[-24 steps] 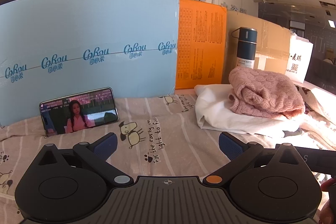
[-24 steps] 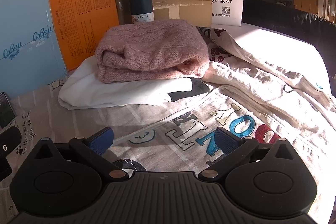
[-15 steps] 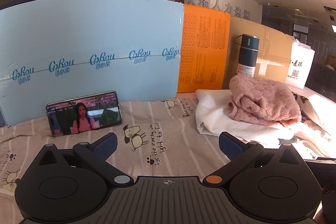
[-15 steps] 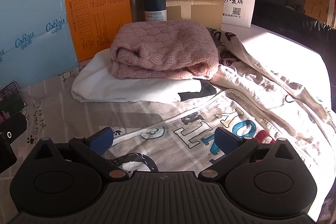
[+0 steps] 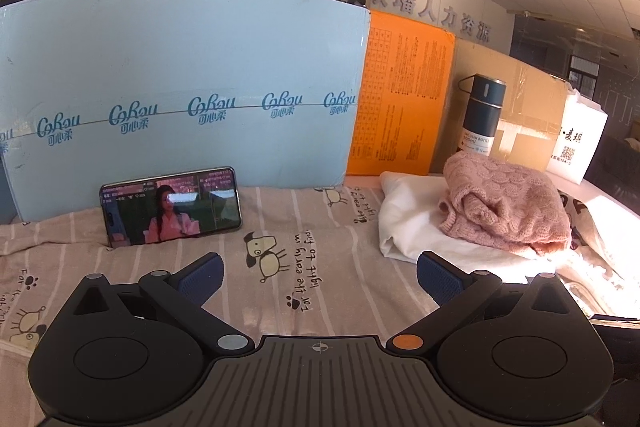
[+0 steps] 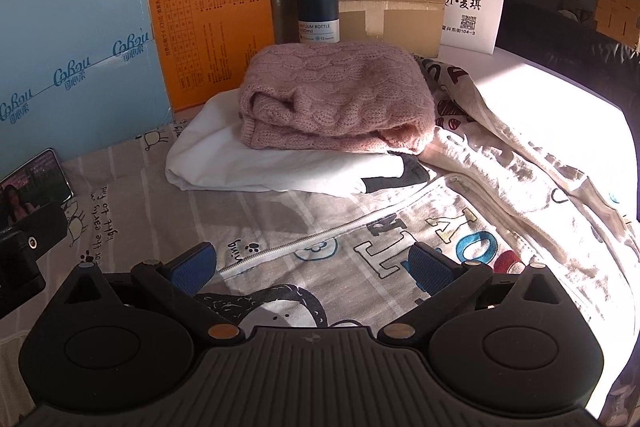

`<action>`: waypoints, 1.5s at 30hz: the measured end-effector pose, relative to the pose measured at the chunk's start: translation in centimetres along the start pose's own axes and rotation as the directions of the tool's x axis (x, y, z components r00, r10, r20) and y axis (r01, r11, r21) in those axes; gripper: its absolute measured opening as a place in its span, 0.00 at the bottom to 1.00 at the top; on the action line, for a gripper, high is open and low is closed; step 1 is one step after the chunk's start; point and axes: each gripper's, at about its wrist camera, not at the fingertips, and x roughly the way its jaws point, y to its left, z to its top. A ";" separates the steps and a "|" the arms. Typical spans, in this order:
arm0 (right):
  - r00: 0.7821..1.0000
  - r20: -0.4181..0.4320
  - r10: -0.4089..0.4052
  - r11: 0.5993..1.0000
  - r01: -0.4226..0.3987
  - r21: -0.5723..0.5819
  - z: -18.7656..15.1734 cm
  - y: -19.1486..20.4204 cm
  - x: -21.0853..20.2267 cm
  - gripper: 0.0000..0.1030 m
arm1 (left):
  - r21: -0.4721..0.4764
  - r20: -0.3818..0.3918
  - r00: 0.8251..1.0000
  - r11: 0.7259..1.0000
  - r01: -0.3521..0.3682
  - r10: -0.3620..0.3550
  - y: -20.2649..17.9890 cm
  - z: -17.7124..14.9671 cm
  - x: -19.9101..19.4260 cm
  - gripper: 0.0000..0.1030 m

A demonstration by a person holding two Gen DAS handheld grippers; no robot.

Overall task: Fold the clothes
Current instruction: 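Move both tools over the bed toward the folded brown jacket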

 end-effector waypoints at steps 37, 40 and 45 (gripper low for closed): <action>0.933 -0.082 0.349 0.862 -0.354 -0.363 4.5 17.2 -4.3 1.00 | -0.286 0.169 0.902 0.895 -0.341 0.398 10.9 5.6 -4.9 1.00; 0.926 -0.109 0.361 0.852 -0.375 -0.365 4.2 17.3 -4.4 1.00 | -0.269 0.175 0.889 0.889 -0.370 0.423 10.9 5.6 -5.5 1.00; 0.903 -0.148 0.404 0.824 -0.429 -0.370 3.7 17.4 -5.4 1.00 | -0.245 0.179 0.842 0.852 -0.463 0.509 11.5 5.1 -8.0 1.00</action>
